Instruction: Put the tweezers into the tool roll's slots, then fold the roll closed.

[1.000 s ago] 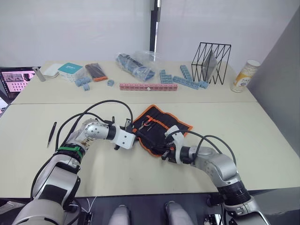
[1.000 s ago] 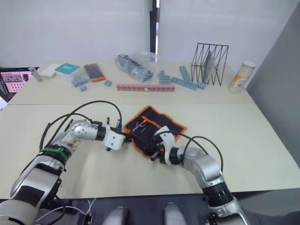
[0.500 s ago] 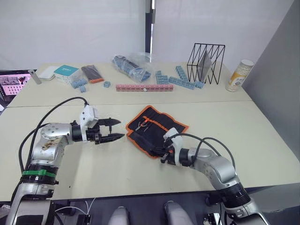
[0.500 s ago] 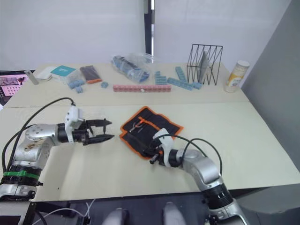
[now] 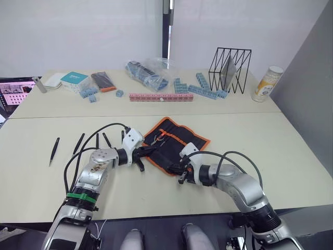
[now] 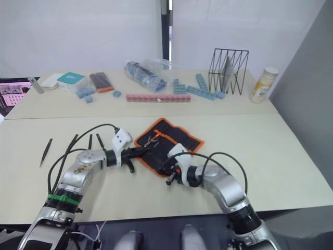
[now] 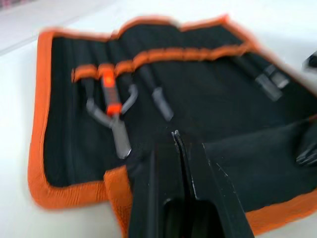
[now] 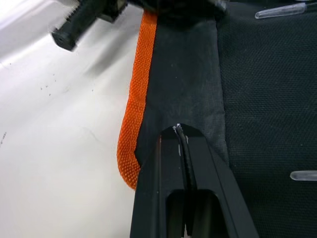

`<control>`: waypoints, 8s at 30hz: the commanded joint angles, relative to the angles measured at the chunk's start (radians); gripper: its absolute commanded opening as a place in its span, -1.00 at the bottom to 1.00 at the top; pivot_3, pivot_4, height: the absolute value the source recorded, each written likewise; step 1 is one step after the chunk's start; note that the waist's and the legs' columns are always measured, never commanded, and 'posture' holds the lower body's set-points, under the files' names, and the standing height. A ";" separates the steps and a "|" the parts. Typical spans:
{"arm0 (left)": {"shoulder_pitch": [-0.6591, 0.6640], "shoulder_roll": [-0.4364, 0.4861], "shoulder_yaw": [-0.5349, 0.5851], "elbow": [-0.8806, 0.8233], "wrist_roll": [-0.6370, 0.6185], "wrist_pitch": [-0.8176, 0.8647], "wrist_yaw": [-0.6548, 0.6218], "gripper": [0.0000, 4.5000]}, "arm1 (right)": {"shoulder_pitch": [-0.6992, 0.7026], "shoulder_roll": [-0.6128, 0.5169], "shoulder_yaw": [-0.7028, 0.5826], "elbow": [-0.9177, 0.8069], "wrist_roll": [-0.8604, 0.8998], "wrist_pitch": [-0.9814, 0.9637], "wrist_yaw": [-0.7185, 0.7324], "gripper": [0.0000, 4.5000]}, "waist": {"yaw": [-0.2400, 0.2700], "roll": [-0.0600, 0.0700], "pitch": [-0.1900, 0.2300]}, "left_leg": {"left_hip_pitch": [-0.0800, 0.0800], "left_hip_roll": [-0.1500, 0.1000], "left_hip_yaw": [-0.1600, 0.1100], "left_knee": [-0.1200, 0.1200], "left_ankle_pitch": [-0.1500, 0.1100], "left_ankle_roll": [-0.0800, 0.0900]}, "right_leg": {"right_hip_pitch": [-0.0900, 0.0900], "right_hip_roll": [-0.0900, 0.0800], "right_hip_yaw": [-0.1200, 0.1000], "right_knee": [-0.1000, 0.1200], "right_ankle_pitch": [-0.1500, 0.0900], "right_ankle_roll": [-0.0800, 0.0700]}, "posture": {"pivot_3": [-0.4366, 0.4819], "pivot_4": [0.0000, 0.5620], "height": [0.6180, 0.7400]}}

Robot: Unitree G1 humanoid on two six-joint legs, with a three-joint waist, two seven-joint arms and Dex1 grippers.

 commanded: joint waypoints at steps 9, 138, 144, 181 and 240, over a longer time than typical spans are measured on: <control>0.064 0.000 0.025 -0.021 0.007 -0.054 0.012 -0.99 | -0.105 0.042 -0.062 -0.012 0.050 -0.053 0.054 -1.00 | -0.002 0.000 0.000 | 0.000 0.000 0.000 0.000 0.000 0.000 | 0.000 0.000 0.000 0.000 0.000 0.000 | -0.05 -0.47 0.95; 0.939 -0.028 0.926 -0.351 -0.390 -0.217 0.246 1.00 | -0.313 -0.203 -0.177 0.130 0.137 -0.271 0.505 0.98 | 0.003 -0.002 -0.016 | -0.001 0.001 0.006 -0.004 -0.007 -0.009 | -0.002 -0.002 0.002 -0.013 -0.015 -0.010 | -0.05 -0.47 0.95; 0.749 0.101 0.897 -0.241 -0.364 -0.078 0.361 1.00 | -0.247 -0.232 -0.217 0.019 0.173 -0.215 0.465 0.98 | 0.004 -0.003 -0.016 | -0.001 0.001 0.005 -0.004 -0.007 -0.009 | -0.001 -0.002 0.002 -0.012 -0.015 -0.010 | -0.05 -0.47 0.95; 0.200 0.283 0.651 0.248 -0.190 0.040 0.339 -1.00 | -0.064 -0.327 -0.250 -0.254 0.155 -0.162 0.262 1.00 | 0.031 -0.003 -0.016 | -0.001 0.001 0.003 -0.005 -0.007 -0.009 | -0.001 -0.002 0.000 -0.011 -0.008 -0.002 | -0.05 -0.47 0.95; -0.112 0.055 0.052 -0.535 -0.447 1.030 0.492 -1.00 | 0.096 -0.008 -0.243 0.349 -0.091 -0.526 0.088 -0.99 | 0.002 -0.005 -0.015 | 0.001 -0.001 0.000 -0.002 -0.007 -0.009 | 0.004 -0.001 0.002 -0.010 -0.005 0.003 | -0.05 -0.47 0.95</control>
